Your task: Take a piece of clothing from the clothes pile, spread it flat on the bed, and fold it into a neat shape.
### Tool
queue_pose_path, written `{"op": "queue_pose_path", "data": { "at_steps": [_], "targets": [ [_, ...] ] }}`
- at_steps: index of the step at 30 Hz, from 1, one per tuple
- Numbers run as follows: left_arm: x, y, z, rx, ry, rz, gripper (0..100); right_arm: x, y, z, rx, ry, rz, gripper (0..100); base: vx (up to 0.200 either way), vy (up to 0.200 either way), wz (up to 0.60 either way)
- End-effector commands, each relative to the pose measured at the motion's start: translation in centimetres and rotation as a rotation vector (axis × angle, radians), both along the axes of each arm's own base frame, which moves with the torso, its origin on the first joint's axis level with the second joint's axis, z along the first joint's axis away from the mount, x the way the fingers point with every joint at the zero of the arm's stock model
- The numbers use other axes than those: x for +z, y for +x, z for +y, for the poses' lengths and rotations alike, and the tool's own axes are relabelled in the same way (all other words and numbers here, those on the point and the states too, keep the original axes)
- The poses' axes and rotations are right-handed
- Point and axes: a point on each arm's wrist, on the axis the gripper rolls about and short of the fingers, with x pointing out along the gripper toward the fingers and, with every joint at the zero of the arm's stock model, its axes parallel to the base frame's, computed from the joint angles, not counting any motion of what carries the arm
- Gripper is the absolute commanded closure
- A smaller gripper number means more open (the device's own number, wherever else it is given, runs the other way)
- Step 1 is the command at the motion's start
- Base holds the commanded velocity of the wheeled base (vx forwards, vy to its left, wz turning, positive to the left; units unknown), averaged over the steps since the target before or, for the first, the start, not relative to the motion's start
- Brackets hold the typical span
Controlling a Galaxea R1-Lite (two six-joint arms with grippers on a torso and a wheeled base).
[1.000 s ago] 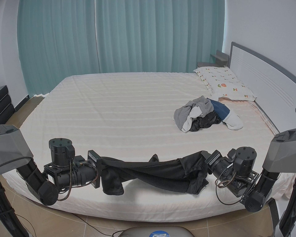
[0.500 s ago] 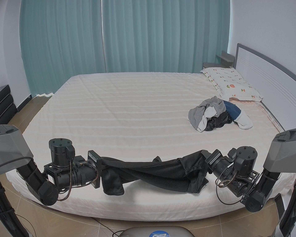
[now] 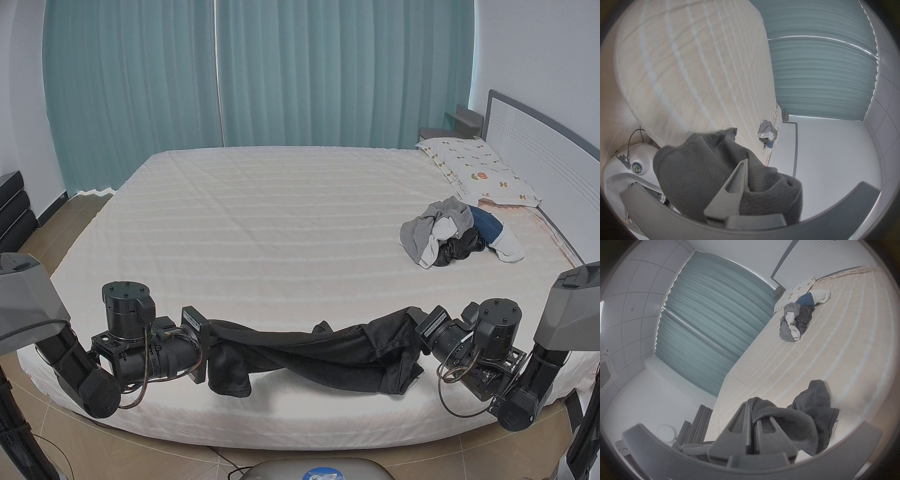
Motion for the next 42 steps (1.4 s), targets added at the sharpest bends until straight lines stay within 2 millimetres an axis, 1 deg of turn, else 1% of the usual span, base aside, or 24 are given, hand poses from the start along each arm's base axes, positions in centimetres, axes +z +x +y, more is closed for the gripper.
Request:
{"op": "queue_pose_path", "data": {
  "at_steps": [1,4,8,11,13,14,18,19,20,23,25,28,30,31,32,33,34,35,37,40,41,42],
  "targets": [
    [0.0,-0.2,-0.3,-0.014,0.001,-0.002,100,0.2,-0.2,-0.1,0.001,0.005,-0.008,100,-0.2,0.0,0.0],
    [0.1,-0.3,-0.5,-0.019,0.002,-0.004,100,0.2,-0.5,-0.3,0.006,-0.016,-0.007,100,-0.2,0.0,0.0],
    [0.1,-0.4,-0.5,-0.021,0.003,-0.005,100,1.3,-1.2,-0.6,0.014,-0.013,-0.034,100,-0.2,0.0,0.0],
    [0.9,-0.8,-0.4,-0.022,0.003,-0.035,100,2.1,-2.1,-0.6,0.03,-0.061,-0.068,100,-0.2,0.0,0.0],
    [1.4,-1.3,-0.3,-0.03,0.017,-0.063,100,3.0,-2.8,-0.8,0.043,-0.088,-0.103,100,-0.2,0.0,0.0],
    [1.5,-1.4,-0.3,-0.031,0.018,-0.066,100,3.1,-2.9,-0.8,0.044,-0.087,-0.108,100,0.0,0.0,0.0],
    [3.4,-2.8,0.1,-0.034,0.074,-0.186,100,6.1,-4.3,-1.6,0.051,-0.048,-0.207,100,0.0,0.0,0.0],
    [3.4,-2.8,0.1,-0.034,0.074,-0.186,100,6.1,-4.3,-1.6,0.051,-0.048,-0.207,100,0.0,0.0,0.0],
    [4.3,-3.2,0.1,0.001,0.116,-0.25,100,8.3,-5.1,-2.1,0.044,-0.038,-0.299,100,0.0,0.0,0.0],
    [5.6,-3.6,0.2,0.058,0.179,-0.344,100,11.1,-6.5,-3.0,0.055,-0.035,-0.424,100,0.0,0.0,0.0],
    [7.0,-4.2,0.5,0.069,0.178,-0.4,100,12.9,-7.3,-3.6,0.081,-0.012,-0.508,100,0.0,0.0,0.0],
    [9.6,-5.5,1.0,0.084,0.141,-0.487,100,15.3,-7.8,-4.4,0.068,0.012,-0.593,100,0.0,0.0,0.0],
    [9.6,-5.5,1.0,0.084,0.141,-0.487,100,15.3,-7.8,-4.4,0.068,0.012,-0.593,100,0.0,0.0,0.0],
    [11.9,-6.3,1.4,0.091,0.124,-0.53,100,17.7,-8.2,-4.8,0.062,0.003,-0.612,100,0.0,0.0,0.0],
    [13.0,-6.6,1.5,0.089,0.129,-0.517,100,19.6,-8.6,-5.1,0.059,0.01,-0.627,100,0.0,0.0,0.0],
    [13.3,-6.6,1.5,0.087,0.133,-0.509,100,20.1,-8.7,-5.2,0.059,0.01,-0.627,100,0.0,0.0,0.0],
    [14.2,-6.6,1.5,0.081,0.148,-0.476,100,21.8,-9.2,-5.5,0.064,0.014,-0.637,100,0.0,0.0,0.0],
    [14.6,-6.5,1.5,0.078,0.156,-0.455,100,22.7,-9.3,-5.6,0.072,0.014,-0.638,100,0.0,0.0,0.0],
    [15.3,-6.1,1.3,0.071,0.174,-0.412,100,24.4,-9.2,-6.0,0.065,0.0,-0.632,100,0.0,0.0,0.0],
    [16.4,-5.5,1.2,0.077,0.179,-0.404,100,27.1,-8.0,-6.6,0.032,-0.007,-0.646,100,0.0,0.0,0.0],
    [16.4,-5.5,1.2,0.077,0.179,-0.404,100,27.1,-8.0,-6.6,0.032,-0.007,-0.646,100,0.0,0.0,0.0],
    [16.6,-4.8,1.0,0.079,0.183,-0.394,100,28.5,-6.9,-7.0,0.012,-0.003,-0.659,100,0.0,0.0,0.0]
  ]
}}
